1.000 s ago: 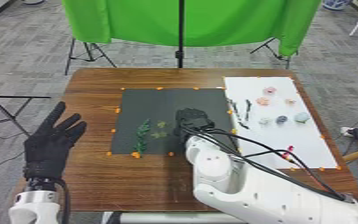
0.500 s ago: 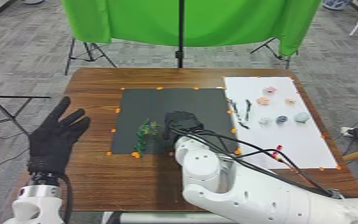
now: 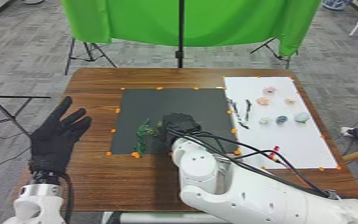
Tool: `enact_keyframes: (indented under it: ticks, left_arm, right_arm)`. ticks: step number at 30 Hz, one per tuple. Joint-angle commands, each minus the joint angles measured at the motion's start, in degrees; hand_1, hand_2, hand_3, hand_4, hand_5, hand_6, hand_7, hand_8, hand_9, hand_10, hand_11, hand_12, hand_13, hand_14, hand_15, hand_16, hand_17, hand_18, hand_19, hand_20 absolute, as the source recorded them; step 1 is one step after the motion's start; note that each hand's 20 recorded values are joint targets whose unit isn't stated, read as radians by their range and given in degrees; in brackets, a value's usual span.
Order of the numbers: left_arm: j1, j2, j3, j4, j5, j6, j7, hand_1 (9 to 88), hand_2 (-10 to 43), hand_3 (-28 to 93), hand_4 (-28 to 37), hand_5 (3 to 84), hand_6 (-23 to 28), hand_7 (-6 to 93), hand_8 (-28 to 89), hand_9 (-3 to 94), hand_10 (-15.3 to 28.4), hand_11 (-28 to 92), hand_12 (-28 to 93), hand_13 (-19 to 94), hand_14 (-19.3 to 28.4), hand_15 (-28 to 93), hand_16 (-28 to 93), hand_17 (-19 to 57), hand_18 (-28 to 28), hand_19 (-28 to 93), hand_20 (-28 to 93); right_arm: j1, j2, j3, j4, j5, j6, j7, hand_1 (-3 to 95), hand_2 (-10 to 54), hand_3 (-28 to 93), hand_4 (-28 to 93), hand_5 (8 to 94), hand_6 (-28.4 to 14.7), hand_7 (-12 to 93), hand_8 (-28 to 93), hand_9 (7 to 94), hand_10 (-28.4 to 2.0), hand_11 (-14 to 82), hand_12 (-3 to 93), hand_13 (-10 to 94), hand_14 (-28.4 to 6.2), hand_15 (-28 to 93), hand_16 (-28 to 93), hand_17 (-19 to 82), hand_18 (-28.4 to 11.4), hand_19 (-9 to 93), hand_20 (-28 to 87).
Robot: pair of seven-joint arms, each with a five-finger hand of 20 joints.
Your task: Arrange flowers
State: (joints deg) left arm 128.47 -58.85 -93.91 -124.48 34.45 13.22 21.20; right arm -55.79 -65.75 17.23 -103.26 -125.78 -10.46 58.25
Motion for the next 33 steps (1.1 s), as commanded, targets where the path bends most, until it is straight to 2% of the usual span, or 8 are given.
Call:
enact_keyframes:
  ticks: [1, 5, 10, 12, 15, 18, 26, 33]
  left_arm:
    - [1.4, -0.23, 0.42, 0.08, -0.59, 0.55, 0.19, 22.3, 6.1, 82, -27.2, 34.9, 6.8, 7.9, -8, 35.5, 20.0, 23, 11, 23, 28.4, 58, -10, -8.2, 28.4, 54, 7]
    - [2.3, -1.18, -0.28, -0.22, -0.12, 0.37, -0.31, 22.4, 6.2, 82, -27.1, 34.9, 6.8, 7.8, -8, 35.5, 20.0, 23, 11, 23, 28.4, 59, -10, -8.2, 28.4, 54, 7]
    - [2.5, -0.6, 0.17, -0.18, -0.84, 0.82, 0.78, 22.4, 6.2, 82, -27.2, 34.9, 6.8, 7.9, -8, 35.5, 20.1, 23, 11, 23, 28.4, 59, -10, -8.2, 28.4, 54, 7]
    - [2.4, -0.14, 0.49, -0.12, -1.08, 1.04, 1.14, 22.3, 6.3, 82, -27.3, 34.9, 6.7, 7.9, -8, 35.4, 20.1, 23, 11, 23, 28.4, 59, -10, -8.2, 28.4, 54, 7]
    - [3.1, -0.46, 0.41, -0.36, -0.97, 1.08, 1.42, 22.3, 6.3, 82, -27.4, 34.7, 6.7, 7.9, -8, 35.4, 20.1, 23, 11, 23, 28.4, 59, -10, -8.2, 28.4, 54, 6]
    - [3.2, -0.84, 0.41, -0.4, -0.75, 0.95, 1.12, 22.2, 6.3, 82, -27.5, 34.7, 6.7, 7.8, -8, 35.4, 20.1, 23, 11, 23, 28.4, 59, -10, -8.3, 28.4, 54, 6]
    - [2.9, 0.45, 1.29, -0.32, -1.85, 1.69, 2.19, 22.2, 6.3, 82, -27.6, 34.4, 6.6, 7.9, -8, 35.4, 20.0, 23, 11, 23, 28.4, 59, -10, -8.3, 28.4, 54, 6]
    - [2.9, 0.06, 1.09, -0.34, -1.6, 1.56, 1.89, 22.2, 6.3, 82, -27.5, 34.3, 6.6, 7.9, -8, 35.3, 20.1, 23, 11, 23, 28.4, 59, -10, -8.3, 28.4, 55, 6]
  right_arm:
    - [-0.2, 1.0, 1.0, -2.3, -3.4, 2.5, 0.7, 35.9, 0.4, 73, -23, 93.7, 0.5, 35, -15, 93.7, -12.4, 57.3, 18.8, 87, -11.7, 78, 24, 52, -27.3, 93, 55]
    - [-2.4, 4.1, 6.2, -6.4, -5.0, 9.9, 0.0, 34.1, 0.2, 73, -23, 93.7, 0.3, 35, -15, 93.7, -12.3, 57.1, 18.8, 87, -11.7, 77, 24, 52, -27.3, 93, 55]
    - [-3.7, 10.4, 11.9, -9.1, -5.6, 17.9, 2.4, 32.3, 0.4, 72, -22, 92.7, -1.6, 19, -12, 92.5, -13.3, 45.2, 23.3, 81, -11.9, 76, 23, 46, -27.3, 93, 48]
    - [-3.7, 12.6, 13.7, -8.2, -6.0, 19.8, 5.0, 31.8, 0.0, 72, -22, 86.6, -2.8, 16, -11, 88.6, -14.3, 44.2, 23.3, 78, -12.3, 75, 22, 43, -27.2, 93, 43]
    - [-4.9, 13.9, 17.9, -6.1, -3.3, 18.7, 7.7, 31.2, -0.8, 73, -22, 72.2, -6.4, 14, -11, 77.0, -17.8, 46.3, 21.6, 71, -14.0, 76, 19, 38, -27.9, 93, 33]
    - [-4.6, 14.5, 19.4, -2.8, -1.3, 18.3, 10.0, 31.0, -2.1, 74, -22, 64.2, -8.8, 13, -11, 70.6, -20.0, 48.4, 20.6, 68, -15.0, 77, 18, 36, -28.1, 93, 30]
    - [-4.0, 13.9, 18.7, 3.2, 2.8, 13.2, 12.7, 31.9, -3.8, 74, -23, 61.2, -11.0, 12, -11, 66.7, -21.1, 49.9, 19.2, 67, -15.4, 78, 16, 36, -28.3, 93, 28]
    - [-4.7, 12.7, 17.7, 5.7, 4.7, 9.9, 13.6, 32.2, -6.0, 73, -23, 61.1, -11.1, 12, -10, 66.0, -21.2, 50.5, 19.2, 67, -15.2, 78, 16, 36, -28.4, 93, 28]
